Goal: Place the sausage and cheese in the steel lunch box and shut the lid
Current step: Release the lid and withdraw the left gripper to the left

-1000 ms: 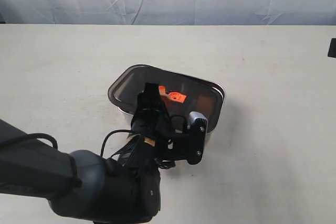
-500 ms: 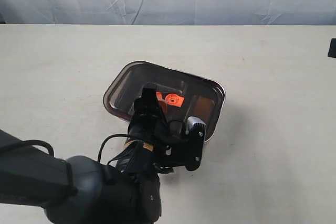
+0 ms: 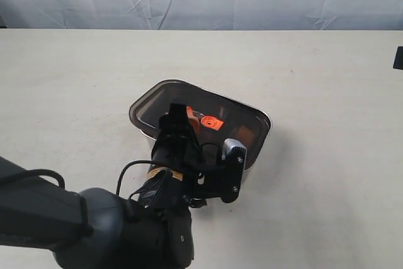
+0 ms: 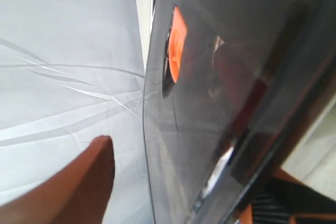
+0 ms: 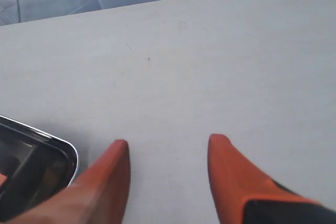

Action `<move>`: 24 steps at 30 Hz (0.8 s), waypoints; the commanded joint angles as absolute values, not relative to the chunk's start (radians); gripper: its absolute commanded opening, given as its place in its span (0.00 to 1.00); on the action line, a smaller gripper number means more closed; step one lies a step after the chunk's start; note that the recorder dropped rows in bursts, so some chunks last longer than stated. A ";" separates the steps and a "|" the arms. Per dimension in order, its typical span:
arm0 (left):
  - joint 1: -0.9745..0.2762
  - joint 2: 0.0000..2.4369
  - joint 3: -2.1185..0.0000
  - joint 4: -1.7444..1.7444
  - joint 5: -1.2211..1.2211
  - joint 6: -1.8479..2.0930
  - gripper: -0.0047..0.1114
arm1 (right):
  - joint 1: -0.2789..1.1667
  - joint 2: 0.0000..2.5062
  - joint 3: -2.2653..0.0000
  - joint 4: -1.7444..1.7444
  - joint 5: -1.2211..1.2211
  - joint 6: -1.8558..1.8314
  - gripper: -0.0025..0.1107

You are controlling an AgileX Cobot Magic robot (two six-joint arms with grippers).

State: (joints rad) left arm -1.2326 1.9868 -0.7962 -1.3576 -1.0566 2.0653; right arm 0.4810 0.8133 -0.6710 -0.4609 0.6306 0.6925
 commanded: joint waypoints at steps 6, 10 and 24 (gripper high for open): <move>-1.238 1.949 -0.792 -1.449 -1.031 2.095 0.56 | 0.477 0.808 -0.663 -0.469 0.618 0.691 0.43; -1.238 1.887 -0.794 -1.489 -1.007 2.128 0.56 | 0.477 0.808 -0.663 -0.467 0.618 0.691 0.43; -1.238 1.837 -0.794 -1.631 -1.010 2.128 0.56 | 0.477 0.808 -0.663 -0.465 0.618 0.691 0.43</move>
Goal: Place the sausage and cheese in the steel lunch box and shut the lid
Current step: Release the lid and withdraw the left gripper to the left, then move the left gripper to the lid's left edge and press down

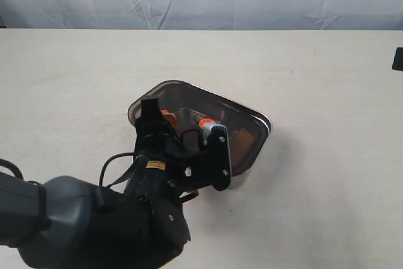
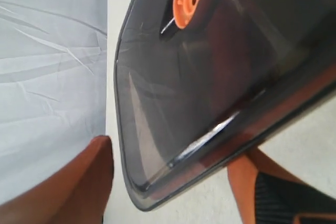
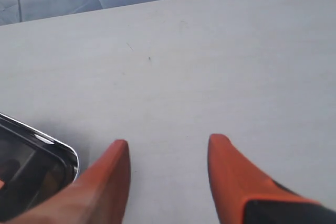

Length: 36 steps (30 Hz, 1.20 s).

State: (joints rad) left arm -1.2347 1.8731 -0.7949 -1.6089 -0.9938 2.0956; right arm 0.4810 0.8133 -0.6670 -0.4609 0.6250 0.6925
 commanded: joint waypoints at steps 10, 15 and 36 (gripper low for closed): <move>-1.238 1.761 -0.789 -1.744 -1.003 2.128 0.56 | 0.477 0.808 -0.663 -0.465 0.618 0.691 0.43; -1.228 1.732 -0.787 -1.744 -1.093 2.128 0.56 | 0.477 0.808 -0.663 -0.465 0.620 0.691 0.43; -0.654 1.564 -0.815 -1.744 -0.689 2.000 0.04 | 0.477 0.808 -0.663 -0.461 0.622 0.691 0.43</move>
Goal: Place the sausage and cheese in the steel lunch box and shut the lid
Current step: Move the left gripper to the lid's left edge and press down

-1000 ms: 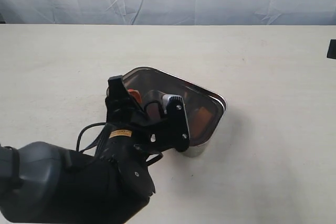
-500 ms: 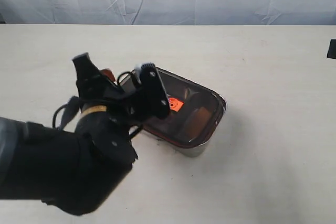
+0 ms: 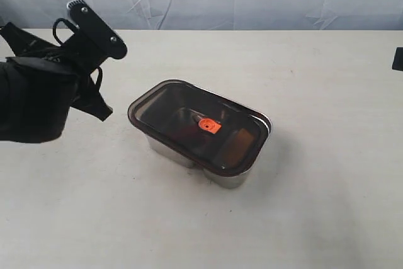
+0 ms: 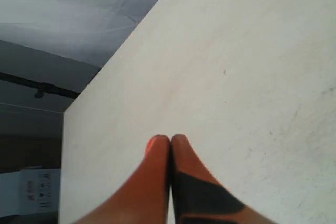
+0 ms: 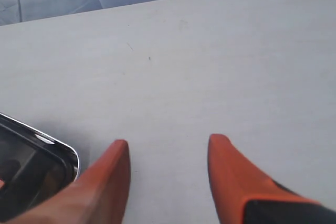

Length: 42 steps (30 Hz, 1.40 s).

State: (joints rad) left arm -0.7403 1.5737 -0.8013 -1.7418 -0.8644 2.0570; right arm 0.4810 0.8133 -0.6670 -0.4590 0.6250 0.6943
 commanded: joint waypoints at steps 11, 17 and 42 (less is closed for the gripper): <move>-0.309 1.564 -0.872 -1.744 -0.131 1.734 0.04 | 0.477 0.808 -0.663 -0.467 0.651 0.689 0.43; -0.100 1.587 -0.872 -1.744 0.304 1.450 0.04 | 0.477 0.814 -0.663 -0.469 0.651 0.689 0.43; -0.298 1.723 -1.017 -0.348 0.616 0.126 0.04 | 0.477 0.813 -0.663 -0.458 0.645 0.687 0.43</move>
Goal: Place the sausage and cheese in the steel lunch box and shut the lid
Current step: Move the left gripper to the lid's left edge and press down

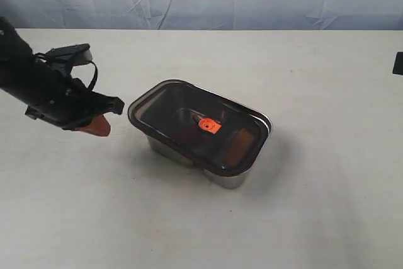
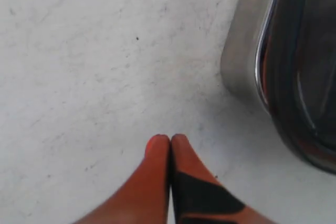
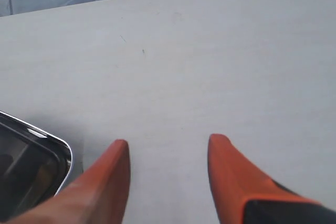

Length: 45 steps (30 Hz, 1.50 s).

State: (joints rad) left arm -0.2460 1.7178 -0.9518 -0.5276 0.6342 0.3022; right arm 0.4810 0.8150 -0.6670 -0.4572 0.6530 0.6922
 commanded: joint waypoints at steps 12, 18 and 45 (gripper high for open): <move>-0.393 1.723 -1.157 -0.066 0.710 -0.104 0.04 | 0.477 0.813 -0.663 -0.451 0.643 0.687 0.43; -0.422 1.738 -1.157 -0.060 0.725 -0.104 0.04 | 0.477 0.813 -0.663 -0.448 0.637 0.686 0.43; -0.521 1.896 -1.239 0.000 0.801 -0.150 0.04 | 0.477 0.813 -0.663 -0.448 0.637 0.682 0.43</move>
State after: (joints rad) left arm -0.5093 1.8807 -1.2344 0.0166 0.7984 -0.1451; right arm 0.4810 0.8150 -0.6670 -0.4427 0.6447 0.6858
